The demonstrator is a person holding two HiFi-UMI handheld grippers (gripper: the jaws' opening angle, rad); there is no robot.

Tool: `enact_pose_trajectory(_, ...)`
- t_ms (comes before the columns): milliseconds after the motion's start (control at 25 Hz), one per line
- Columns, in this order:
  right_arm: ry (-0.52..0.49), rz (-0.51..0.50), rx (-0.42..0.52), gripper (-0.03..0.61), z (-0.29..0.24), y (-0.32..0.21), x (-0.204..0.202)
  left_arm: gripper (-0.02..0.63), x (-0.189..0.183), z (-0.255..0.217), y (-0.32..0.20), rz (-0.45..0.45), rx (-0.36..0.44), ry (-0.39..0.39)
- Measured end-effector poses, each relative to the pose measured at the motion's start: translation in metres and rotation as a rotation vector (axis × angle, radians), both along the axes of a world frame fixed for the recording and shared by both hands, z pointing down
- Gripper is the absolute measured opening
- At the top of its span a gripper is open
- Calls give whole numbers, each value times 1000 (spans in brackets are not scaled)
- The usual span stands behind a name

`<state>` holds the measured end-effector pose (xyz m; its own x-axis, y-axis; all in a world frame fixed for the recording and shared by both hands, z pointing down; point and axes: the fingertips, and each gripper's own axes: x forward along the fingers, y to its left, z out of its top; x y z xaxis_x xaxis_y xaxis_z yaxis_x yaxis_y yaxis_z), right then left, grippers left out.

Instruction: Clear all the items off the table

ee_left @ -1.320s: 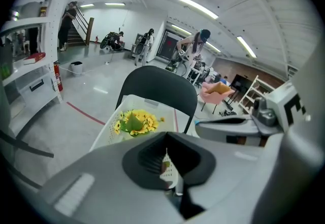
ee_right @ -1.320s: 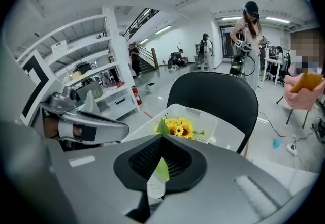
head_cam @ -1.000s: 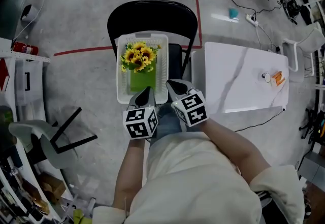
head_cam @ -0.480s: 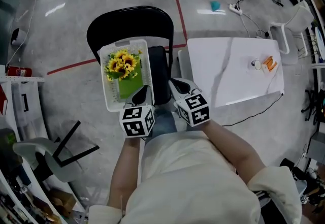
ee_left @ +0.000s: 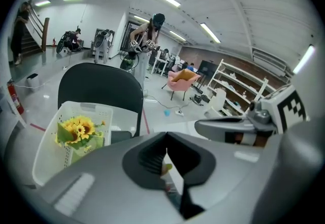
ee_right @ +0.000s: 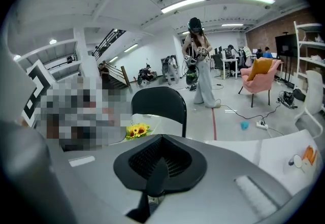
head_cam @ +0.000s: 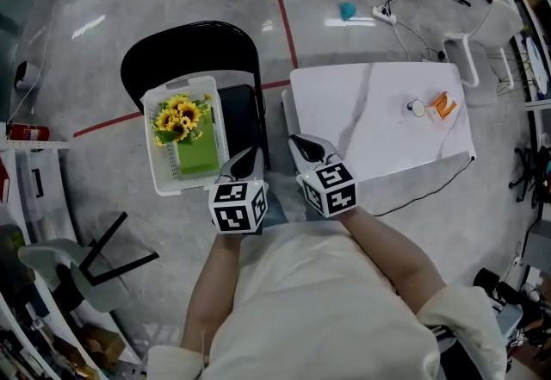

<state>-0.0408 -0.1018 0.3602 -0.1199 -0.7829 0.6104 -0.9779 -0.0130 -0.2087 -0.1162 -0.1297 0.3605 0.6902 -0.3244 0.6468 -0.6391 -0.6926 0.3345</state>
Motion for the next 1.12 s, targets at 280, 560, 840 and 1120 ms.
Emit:
enact_pose_trajectory(280,-1,62,19,-2,-6,36,65,9,70,-3,40,73,3,0)
enact_pose_trajectory(560,5,136,19,-3,-1,78,126,9,133,-4,73,153,8,-5)
enact_pose_trajectory(840,-10,257,12,-2,4,120,190,8,187,-1,105,228,3,-15)
enact_pose_trajectory(1120,37,327,16,-2,8,161,248,8,246,4,141,312,3,-20)
